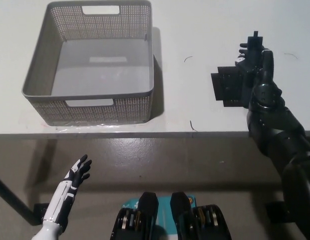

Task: Use the right hand to pick up a electric screw driver and put it into a container on the left side

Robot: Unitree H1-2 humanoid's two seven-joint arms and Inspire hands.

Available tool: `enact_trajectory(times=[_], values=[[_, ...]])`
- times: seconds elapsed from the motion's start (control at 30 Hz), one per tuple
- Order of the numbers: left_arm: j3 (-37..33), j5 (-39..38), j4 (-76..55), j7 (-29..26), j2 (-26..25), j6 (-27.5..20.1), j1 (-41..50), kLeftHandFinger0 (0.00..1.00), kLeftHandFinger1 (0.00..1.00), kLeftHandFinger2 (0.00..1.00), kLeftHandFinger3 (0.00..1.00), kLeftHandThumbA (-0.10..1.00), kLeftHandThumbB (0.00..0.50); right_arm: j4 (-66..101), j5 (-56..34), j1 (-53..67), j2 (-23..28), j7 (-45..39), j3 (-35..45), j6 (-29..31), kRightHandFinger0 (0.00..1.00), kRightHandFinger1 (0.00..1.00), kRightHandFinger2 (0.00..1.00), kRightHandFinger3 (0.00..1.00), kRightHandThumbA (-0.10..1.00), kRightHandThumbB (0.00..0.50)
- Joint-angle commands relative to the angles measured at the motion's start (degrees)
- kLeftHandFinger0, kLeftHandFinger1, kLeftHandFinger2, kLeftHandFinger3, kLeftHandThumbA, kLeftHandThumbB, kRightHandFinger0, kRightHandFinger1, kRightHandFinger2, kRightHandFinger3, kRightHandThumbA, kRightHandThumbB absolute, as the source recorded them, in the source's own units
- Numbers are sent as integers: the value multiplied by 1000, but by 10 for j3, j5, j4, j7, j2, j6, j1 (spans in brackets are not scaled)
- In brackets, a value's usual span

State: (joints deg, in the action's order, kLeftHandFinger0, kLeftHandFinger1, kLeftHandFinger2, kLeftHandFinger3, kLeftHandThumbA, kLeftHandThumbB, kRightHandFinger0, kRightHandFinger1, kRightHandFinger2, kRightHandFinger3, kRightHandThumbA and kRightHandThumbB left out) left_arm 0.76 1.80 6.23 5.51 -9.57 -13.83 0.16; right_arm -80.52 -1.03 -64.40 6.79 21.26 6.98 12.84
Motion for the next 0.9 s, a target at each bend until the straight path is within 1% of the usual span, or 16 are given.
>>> enact_trajectory(times=[0.0,0.07,0.17,0.23,0.27,0.3,0.37,0.4,0.43,0.47,0.5,0.57,0.6,0.7,0.77,0.87], values=[[-2,1,-6,6,-11,-13,-8,1000,1000,1000,1000,1000,143,15,-6,-51,3,24,4,44,0,203,632,611,-100,141],[-2,0,-3,7,-12,-15,-8,1000,1000,1000,1000,1000,144,17,-11,-52,1,26,8,57,0,178,607,604,-100,164],[-2,-2,-1,8,-12,-18,-7,1000,1000,1000,1000,1000,140,22,-11,-54,-2,26,9,68,0,172,593,590,-100,168],[-2,3,0,5,-12,-19,-8,1000,1000,1000,1000,1000,140,29,-7,-61,-5,31,6,70,0,203,613,605,-100,153],[-1,3,-1,5,-12,-19,-8,1000,1000,1000,1000,1000,140,32,1,-66,-6,38,-1,69,0,216,631,641,-100,137],[-1,3,0,5,-13,-18,-8,1000,1000,1000,1000,1000,141,38,12,-72,-7,45,-10,69,0,218,633,652,-100,132],[-1,4,-2,4,-13,-16,-8,1000,1000,1000,1000,1000,143,49,11,-82,-10,41,-11,76,0,208,621,631,-100,132],[-2,8,-2,3,-13,-15,-8,1000,1000,1000,1000,1000,143,56,8,-86,-12,32,-11,83,0,220,645,632,-100,136],[-2,6,0,4,-13,-16,-8,1000,1000,1000,1000,1000,144,67,16,-92,-15,38,-17,87,0,220,643,615,-100,144],[-1,3,0,5,-12,-14,-8,1000,1000,1000,1000,1000,145,79,20,-95,-18,39,-20,97,0,204,625,591,-100,138],[-1,2,0,5,-12,-13,-7,1000,1000,1000,1000,1000,148,87,22,-98,-21,41,-23,103,0,194,609,575,-100,142],[-1,4,2,4,-12,-16,-7,1000,1000,1000,1000,1000,150,110,23,-105,-28,41,-27,92,0,173,589,591,-100,126],[-1,4,2,4,-13,-17,-6,1000,1000,1000,1000,1000,140,122,25,-109,-31,41,-30,83,0,168,584,618,-100,130],[-2,6,4,4,-11,-18,-5,1000,1000,1000,1000,1000,136,145,32,-114,-37,44,-39,68,0,161,577,628,-100,115],[-2,3,4,6,-12,-14,-4,1000,1000,1000,1000,1000,152,169,30,-119,-49,43,-39,58,0,166,586,624,-100,130],[-2,7,9,5,-13,-13,-4,1000,1000,1000,1000,1000,157,185,40,-129,-61,57,-44,38,0,179,599,624,-100,145]])
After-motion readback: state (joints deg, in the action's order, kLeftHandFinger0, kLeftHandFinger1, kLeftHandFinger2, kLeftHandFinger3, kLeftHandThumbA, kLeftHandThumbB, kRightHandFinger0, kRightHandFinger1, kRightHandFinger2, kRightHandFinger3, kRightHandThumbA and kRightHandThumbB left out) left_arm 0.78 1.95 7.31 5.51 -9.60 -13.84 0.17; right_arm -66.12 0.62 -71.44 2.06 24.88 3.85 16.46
